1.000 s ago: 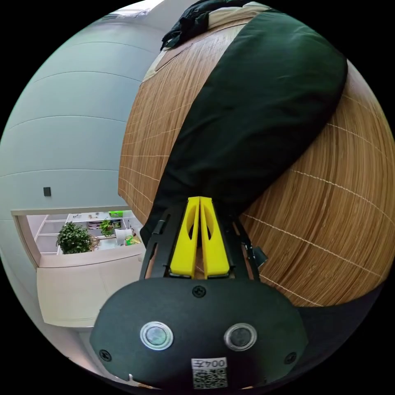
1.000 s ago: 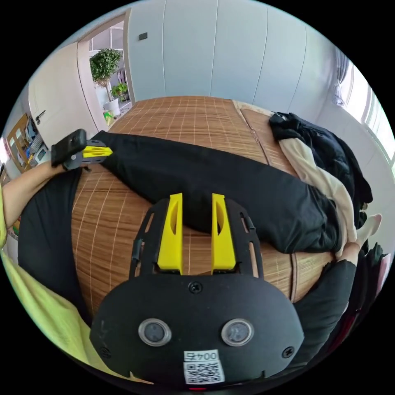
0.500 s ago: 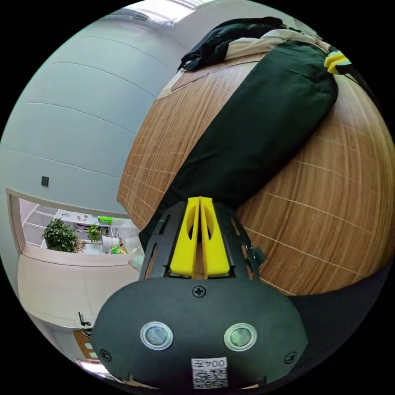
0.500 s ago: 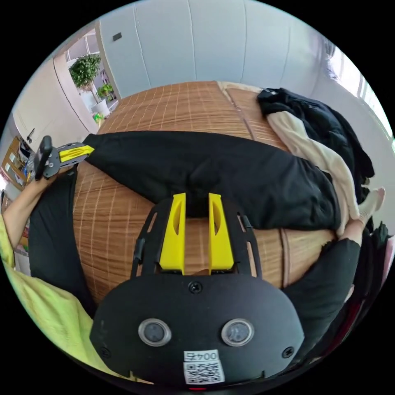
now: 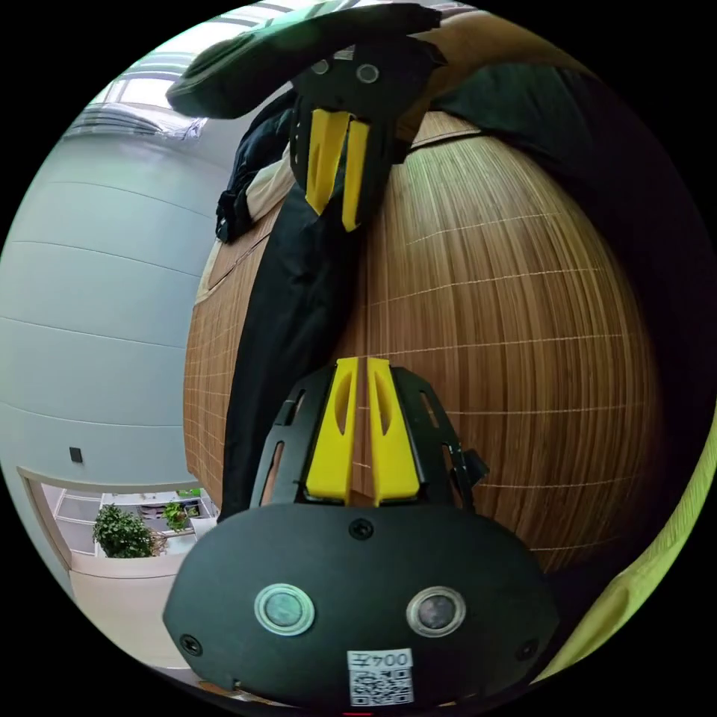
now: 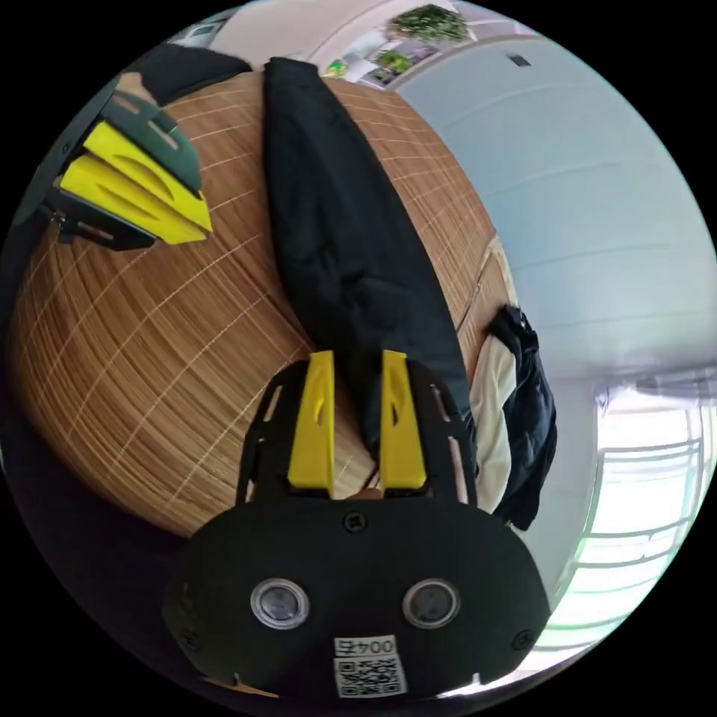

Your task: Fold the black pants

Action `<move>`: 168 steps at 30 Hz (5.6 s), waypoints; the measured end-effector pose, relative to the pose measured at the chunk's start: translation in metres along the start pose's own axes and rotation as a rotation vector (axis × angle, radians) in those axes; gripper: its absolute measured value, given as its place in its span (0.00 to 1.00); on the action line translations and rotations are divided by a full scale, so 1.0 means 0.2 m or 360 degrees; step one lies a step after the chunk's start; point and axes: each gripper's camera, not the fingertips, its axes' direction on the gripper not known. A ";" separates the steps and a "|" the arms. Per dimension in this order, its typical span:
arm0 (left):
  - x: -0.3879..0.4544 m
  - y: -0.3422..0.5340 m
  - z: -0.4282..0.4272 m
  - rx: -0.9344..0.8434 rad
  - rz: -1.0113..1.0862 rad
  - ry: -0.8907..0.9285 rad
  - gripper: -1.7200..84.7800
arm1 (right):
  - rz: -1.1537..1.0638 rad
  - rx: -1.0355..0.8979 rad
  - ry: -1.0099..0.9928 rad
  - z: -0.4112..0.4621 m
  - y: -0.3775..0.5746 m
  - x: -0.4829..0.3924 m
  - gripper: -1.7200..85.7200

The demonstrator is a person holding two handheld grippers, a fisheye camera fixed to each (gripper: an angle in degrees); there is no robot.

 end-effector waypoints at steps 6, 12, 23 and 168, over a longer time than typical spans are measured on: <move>0.06 -0.24 -0.02 -0.0002 -0.0004 0.0036 0.11 | 0.0530 0.0240 -0.0716 0.12 0.14 0.53 0.07; 0.04 -0.49 -0.02 0.0010 -0.0108 0.0105 0.13 | 0.0873 0.0502 -0.1192 0.37 0.40 0.77 0.07; -0.03 -0.84 0.07 0.0083 -0.0420 0.0274 0.15 | 0.0916 0.0573 -0.1204 0.57 0.51 0.89 0.06; -0.33 -0.24 0.59 -0.0257 -0.0165 -0.0168 0.02 | 0.1712 -0.0274 -0.1881 1.92 1.77 1.01 0.11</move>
